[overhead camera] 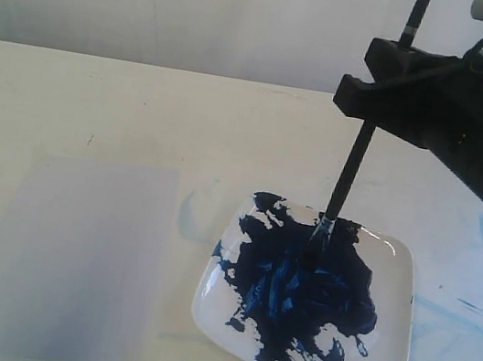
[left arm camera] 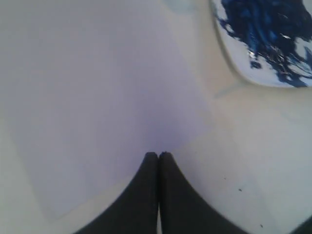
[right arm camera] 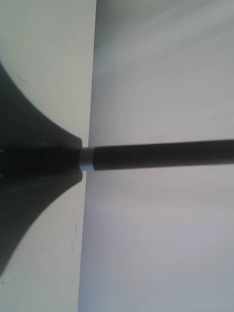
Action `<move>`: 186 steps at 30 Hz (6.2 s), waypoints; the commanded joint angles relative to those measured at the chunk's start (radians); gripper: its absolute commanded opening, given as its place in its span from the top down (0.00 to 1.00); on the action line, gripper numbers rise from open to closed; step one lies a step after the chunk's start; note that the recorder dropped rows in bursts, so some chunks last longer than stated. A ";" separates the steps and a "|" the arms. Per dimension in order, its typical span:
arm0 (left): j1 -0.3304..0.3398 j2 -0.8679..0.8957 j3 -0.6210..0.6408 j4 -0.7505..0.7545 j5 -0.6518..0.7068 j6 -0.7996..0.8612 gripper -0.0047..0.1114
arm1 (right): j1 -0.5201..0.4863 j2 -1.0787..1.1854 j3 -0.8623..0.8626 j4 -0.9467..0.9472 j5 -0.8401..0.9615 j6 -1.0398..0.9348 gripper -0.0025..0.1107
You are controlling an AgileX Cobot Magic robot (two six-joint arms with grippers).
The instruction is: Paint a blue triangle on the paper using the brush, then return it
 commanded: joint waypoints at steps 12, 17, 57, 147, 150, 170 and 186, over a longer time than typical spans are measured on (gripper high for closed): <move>0.037 0.641 -0.229 0.002 0.242 0.179 0.96 | 0.005 0.001 0.002 -0.002 -0.001 0.033 0.98; 0.113 0.719 -0.361 0.113 0.406 0.145 0.96 | 0.005 0.001 0.002 -0.004 0.001 0.033 0.98; 0.138 0.896 -0.297 0.209 0.095 0.138 0.96 | 0.005 0.001 0.002 -0.004 -0.002 0.033 0.98; 0.138 0.896 -0.297 0.216 0.096 0.130 0.96 | 0.503 0.964 -0.887 0.858 -0.396 -0.949 0.98; 0.138 0.896 -0.297 0.216 0.096 0.130 0.96 | 0.514 0.956 -0.887 0.858 -0.411 -0.949 0.98; 0.138 0.896 -0.297 0.201 0.103 0.130 0.96 | 0.604 0.986 -0.901 0.581 -0.426 -0.694 0.98; 0.138 0.896 -0.297 0.225 0.142 0.130 0.96 | 0.604 1.003 -0.919 0.587 -0.440 -0.703 0.98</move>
